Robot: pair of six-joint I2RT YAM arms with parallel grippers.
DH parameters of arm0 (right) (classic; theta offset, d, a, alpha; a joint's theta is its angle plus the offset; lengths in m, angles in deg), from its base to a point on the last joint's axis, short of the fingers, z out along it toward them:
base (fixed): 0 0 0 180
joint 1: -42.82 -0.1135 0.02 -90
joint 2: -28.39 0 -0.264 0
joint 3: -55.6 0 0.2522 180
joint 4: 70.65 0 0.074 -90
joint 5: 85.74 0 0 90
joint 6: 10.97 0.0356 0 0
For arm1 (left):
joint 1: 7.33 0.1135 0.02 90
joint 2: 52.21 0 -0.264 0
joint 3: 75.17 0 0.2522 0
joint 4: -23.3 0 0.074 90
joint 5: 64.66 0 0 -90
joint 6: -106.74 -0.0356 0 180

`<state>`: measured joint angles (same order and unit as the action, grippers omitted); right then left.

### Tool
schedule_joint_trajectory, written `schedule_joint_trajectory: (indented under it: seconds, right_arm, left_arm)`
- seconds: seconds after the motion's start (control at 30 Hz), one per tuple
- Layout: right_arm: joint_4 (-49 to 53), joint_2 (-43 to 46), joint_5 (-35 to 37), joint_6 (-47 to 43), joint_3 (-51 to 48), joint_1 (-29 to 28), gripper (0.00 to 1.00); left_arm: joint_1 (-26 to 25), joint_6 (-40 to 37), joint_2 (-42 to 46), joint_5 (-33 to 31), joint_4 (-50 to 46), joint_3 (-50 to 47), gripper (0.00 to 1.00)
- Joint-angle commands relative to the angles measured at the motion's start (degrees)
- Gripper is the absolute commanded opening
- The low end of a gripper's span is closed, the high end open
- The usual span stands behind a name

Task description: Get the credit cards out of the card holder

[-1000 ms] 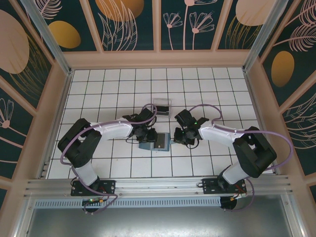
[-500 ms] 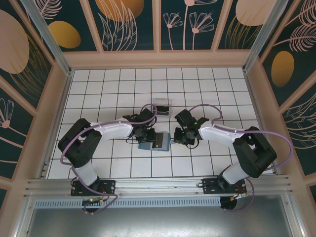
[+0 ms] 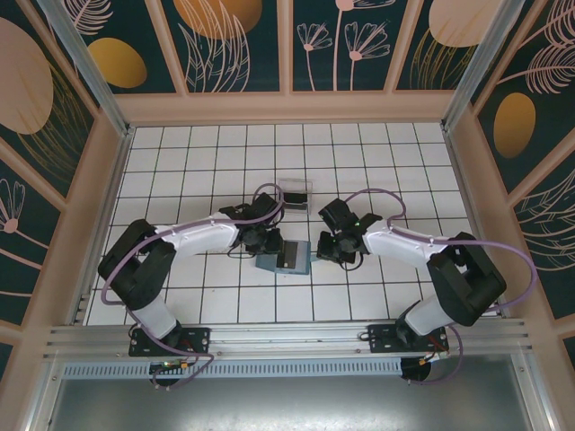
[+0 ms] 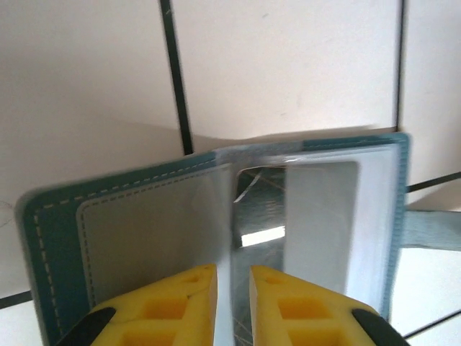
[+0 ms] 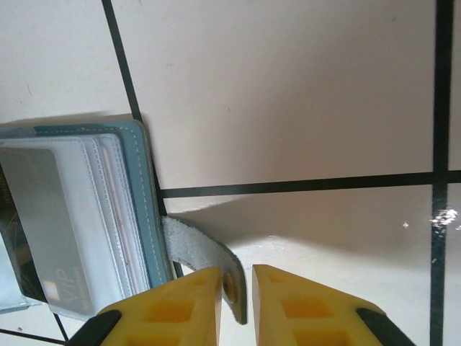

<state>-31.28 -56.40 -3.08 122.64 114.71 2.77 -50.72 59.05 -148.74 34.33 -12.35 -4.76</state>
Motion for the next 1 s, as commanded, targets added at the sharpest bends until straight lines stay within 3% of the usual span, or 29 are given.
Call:
schedule_joint_trajectory:
  seconds: [0.0,0.43,0.97]
  right_arm:
    - [2.8,2.0,2.0,0.3,2.0,0.2,0.21]
    - [3.7,3.3,1.8,0.9,4.4,-0.5,0.24]
    - [-0.1,0.2,-2.0,1.3,7.4,-2.7,0.26]
  left_arm:
    - [1.1,2.0,2.0,3.5,4.2,-0.6,0.21]
    - [4.6,4.8,2.6,15.9,16.8,-8.7,0.27]
    - [6.2,2.7,0.2,18.0,18.6,-10.8,0.29]
